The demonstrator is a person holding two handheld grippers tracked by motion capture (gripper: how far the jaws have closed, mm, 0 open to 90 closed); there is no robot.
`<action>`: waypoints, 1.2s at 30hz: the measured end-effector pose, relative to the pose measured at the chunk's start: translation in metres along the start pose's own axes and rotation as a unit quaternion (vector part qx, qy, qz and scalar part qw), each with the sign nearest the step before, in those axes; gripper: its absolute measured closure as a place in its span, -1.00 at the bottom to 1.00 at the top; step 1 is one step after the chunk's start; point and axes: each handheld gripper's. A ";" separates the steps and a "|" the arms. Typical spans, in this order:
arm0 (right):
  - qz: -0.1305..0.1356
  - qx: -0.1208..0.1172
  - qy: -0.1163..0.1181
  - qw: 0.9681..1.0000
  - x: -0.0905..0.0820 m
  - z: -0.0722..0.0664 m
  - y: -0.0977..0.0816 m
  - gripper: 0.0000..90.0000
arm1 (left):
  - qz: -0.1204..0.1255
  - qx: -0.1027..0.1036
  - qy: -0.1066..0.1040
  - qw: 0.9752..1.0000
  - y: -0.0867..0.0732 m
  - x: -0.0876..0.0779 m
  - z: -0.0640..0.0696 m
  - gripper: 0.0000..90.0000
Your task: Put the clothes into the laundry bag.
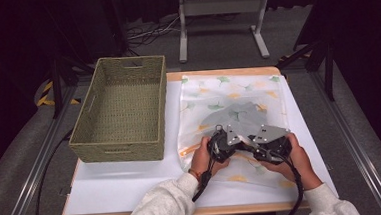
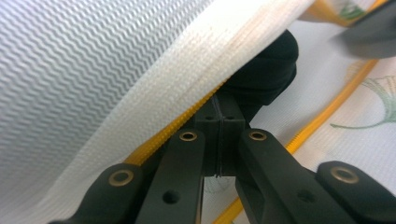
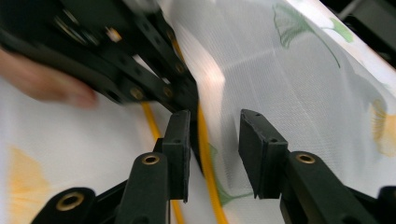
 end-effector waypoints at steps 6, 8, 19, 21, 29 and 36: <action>-0.016 -0.011 -0.016 1.000 0.008 0.003 -0.006 0.89 | 0.004 0.005 -0.006 1.000 0.000 -0.012 0.002 0.99; -0.013 -0.009 -0.016 1.000 0.006 0.004 -0.006 0.97 | -0.002 0.012 -0.015 1.000 -0.001 -0.017 0.005 0.96; 0.014 0.004 -0.004 1.000 -0.013 0.004 0.000 0.98 | -0.001 0.033 -0.041 0.999 -0.018 -0.071 0.004 0.88; 0.017 0.006 -0.001 1.000 -0.016 0.005 0.000 0.98 | 0.002 0.037 -0.049 0.998 -0.022 -0.082 0.003 0.86; 0.027 0.012 0.006 1.000 -0.024 0.005 0.001 0.98 | 0.019 0.047 -0.043 0.998 -0.047 -0.136 -0.004 0.78; 0.039 0.020 0.002 0.999 -0.027 0.005 0.002 0.98 | 0.036 0.029 -0.013 0.999 -0.073 -0.179 -0.017 0.71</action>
Point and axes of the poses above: each handheld gripper's, and its own axes: x roughly forward along the jaws, y roughly out of its top, z roughly to its right, and after that the axes turned 2 degrees about z, right-handed
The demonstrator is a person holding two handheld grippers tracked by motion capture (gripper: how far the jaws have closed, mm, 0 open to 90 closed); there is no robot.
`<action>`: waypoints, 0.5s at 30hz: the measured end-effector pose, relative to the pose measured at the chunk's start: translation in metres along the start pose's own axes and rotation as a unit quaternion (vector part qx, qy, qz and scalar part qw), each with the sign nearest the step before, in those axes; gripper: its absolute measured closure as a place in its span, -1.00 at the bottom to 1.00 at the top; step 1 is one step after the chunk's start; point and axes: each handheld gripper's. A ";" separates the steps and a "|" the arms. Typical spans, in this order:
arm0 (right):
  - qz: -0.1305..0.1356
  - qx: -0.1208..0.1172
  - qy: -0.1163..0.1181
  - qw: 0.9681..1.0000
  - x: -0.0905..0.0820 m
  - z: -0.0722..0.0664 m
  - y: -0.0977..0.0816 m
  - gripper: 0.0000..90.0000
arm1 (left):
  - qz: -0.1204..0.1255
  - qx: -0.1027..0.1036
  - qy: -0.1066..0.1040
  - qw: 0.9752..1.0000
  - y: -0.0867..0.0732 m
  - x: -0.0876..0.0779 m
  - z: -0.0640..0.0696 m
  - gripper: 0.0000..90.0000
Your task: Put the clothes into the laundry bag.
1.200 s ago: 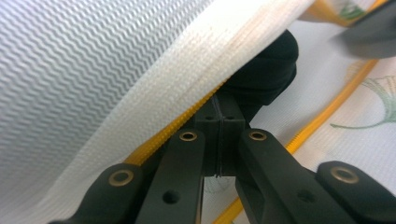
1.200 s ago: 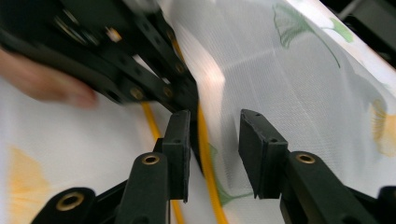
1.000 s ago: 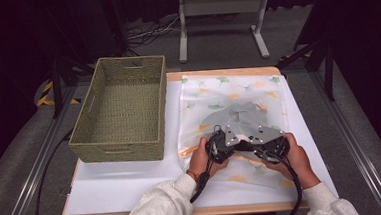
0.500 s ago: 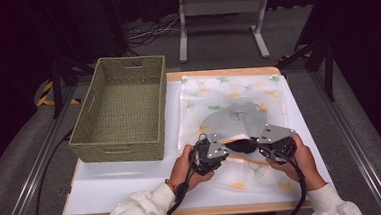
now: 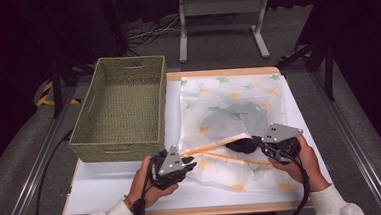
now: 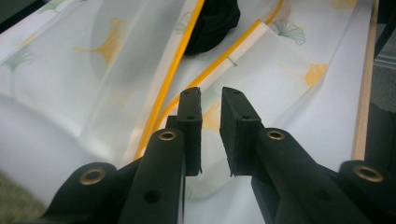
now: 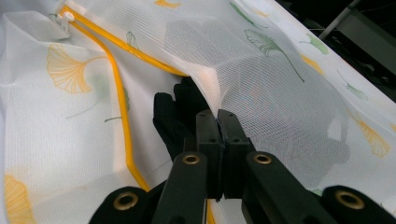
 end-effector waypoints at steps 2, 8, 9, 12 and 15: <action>-0.002 -0.001 0.004 1.000 0.000 -0.001 -0.001 0.98 | 0.000 0.000 0.003 1.000 -0.007 -0.009 -0.003 0.67; -0.011 -0.001 0.009 1.000 -0.002 -0.001 -0.003 0.98 | -0.023 -0.004 0.021 0.999 -0.027 -0.026 -0.011 0.58; -0.017 -0.004 0.011 1.000 -0.001 -0.002 -0.003 0.98 | -0.025 -0.010 0.023 0.999 -0.031 -0.029 -0.013 0.56; -0.021 -0.007 0.012 1.000 -0.001 -0.004 -0.005 0.97 | -0.028 -0.022 0.030 0.999 -0.041 -0.036 -0.017 0.55; -0.029 -0.006 0.020 0.999 0.001 -0.006 -0.009 0.97 | -0.028 -0.029 0.029 0.999 -0.050 -0.040 -0.020 0.49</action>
Point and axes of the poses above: each handheld gripper's, and its own axes: x roughly forward along the jaws, y roughly out of its top, z roughly to its right, and after that the axes turned 2 degrees about z, right-handed
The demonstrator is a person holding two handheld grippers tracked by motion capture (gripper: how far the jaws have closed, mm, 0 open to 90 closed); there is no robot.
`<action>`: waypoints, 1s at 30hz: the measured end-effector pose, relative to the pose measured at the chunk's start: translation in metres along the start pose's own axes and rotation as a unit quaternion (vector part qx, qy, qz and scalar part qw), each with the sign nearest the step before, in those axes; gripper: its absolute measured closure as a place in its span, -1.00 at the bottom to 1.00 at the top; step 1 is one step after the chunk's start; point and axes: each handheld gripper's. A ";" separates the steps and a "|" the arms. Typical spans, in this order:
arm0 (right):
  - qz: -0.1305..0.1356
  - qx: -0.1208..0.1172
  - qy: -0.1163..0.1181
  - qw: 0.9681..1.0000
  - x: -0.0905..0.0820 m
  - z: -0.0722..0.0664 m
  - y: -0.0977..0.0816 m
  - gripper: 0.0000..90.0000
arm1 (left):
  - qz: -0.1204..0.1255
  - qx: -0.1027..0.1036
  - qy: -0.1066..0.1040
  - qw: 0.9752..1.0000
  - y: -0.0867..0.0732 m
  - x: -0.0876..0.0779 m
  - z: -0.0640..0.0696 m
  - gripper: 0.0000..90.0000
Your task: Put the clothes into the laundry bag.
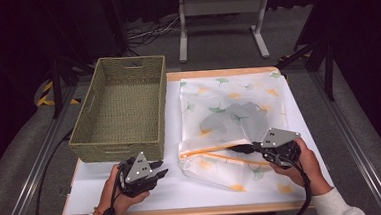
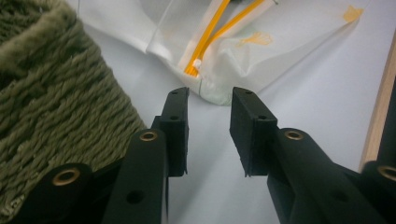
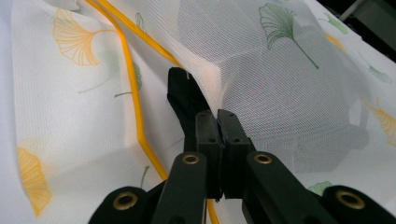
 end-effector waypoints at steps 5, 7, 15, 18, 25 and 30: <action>-0.006 -0.001 0.007 1.000 0.002 -0.001 -0.004 0.98 | 0.000 -0.009 -0.011 1.000 -0.007 0.000 0.000 0.49; -0.009 -0.005 0.011 1.000 0.003 -0.001 -0.006 0.97 | -0.002 -0.012 -0.014 1.000 -0.008 0.001 0.000 0.49; -0.027 -0.011 0.023 0.999 0.014 -0.005 -0.011 0.79 | 0.002 -0.010 -0.023 1.000 -0.006 0.015 0.005 0.45; -0.029 -0.008 0.021 0.999 0.016 -0.007 -0.013 0.61 | 0.007 -0.006 -0.024 1.000 0.001 0.021 0.009 0.34; -0.012 0.007 0.018 1.000 0.007 -0.009 -0.020 0.54 | 0.011 0.004 -0.035 0.999 0.017 0.036 0.015 0.23; 0.008 0.013 0.015 1.000 -0.010 -0.009 -0.030 0.96 | 0.003 0.013 -0.045 0.999 0.027 0.052 0.020 0.16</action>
Point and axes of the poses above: each handheld gripper's, and its own axes: x roughly forward along the jaws, y roughly out of its top, z roughly to its right, and after that the axes turned 2 degrees about z, right-handed
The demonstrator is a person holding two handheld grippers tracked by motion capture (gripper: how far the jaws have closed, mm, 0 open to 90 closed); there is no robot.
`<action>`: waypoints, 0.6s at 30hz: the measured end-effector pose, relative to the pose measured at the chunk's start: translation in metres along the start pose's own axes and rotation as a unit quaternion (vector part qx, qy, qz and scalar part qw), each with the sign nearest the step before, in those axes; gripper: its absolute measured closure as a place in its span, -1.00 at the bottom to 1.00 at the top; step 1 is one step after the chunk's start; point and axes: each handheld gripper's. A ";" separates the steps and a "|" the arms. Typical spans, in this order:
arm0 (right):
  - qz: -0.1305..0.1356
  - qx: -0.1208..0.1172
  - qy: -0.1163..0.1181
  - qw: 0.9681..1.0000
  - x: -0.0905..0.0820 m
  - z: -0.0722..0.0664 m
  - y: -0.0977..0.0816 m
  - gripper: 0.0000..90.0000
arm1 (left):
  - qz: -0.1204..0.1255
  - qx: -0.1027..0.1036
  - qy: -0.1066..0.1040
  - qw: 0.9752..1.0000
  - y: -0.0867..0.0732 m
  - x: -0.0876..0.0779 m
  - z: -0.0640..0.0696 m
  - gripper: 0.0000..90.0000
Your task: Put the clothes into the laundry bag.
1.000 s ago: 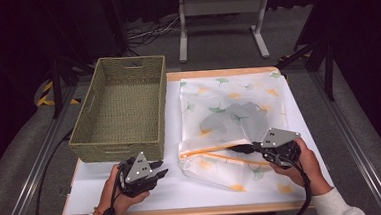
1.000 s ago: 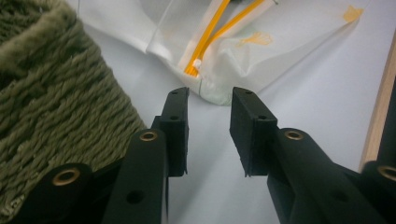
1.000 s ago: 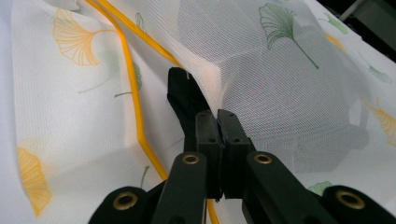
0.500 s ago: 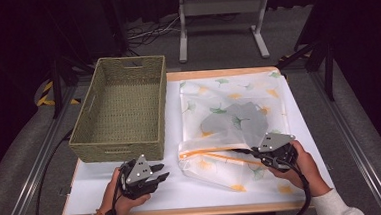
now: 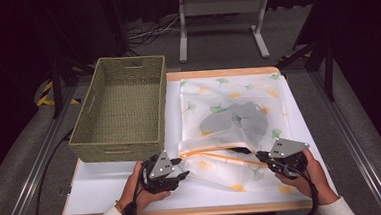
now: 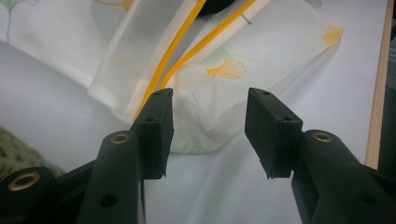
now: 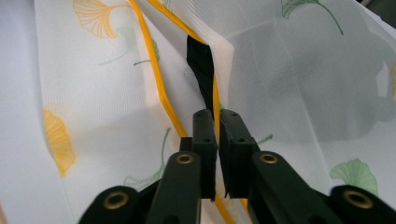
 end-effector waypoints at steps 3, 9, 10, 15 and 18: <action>-0.001 0.006 -0.001 1.000 -0.006 0.001 -0.007 1.00 | -0.011 0.012 -0.014 1.000 0.004 0.008 0.000 0.29; -0.010 0.027 -0.004 1.000 -0.014 0.004 -0.023 1.00 | -0.037 0.010 -0.022 0.999 0.003 0.021 -0.007 0.59; -0.015 0.030 -0.005 0.999 -0.015 0.005 -0.026 1.00 | -0.046 0.009 -0.023 0.999 0.002 0.023 -0.009 0.63; -0.042 0.036 -0.017 0.998 -0.015 0.008 -0.039 1.00 | -0.067 0.008 -0.035 0.997 -0.003 0.029 -0.011 0.66; -0.054 0.051 -0.019 0.997 -0.014 0.011 -0.051 1.00 | -0.081 0.006 -0.052 0.995 -0.005 0.033 -0.011 0.82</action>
Point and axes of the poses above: each handheld gripper's, and its own axes: x roughly forward along the jaws, y roughly out of its top, z roughly to its right, and after that the axes turned 2 degrees about z, right-handed
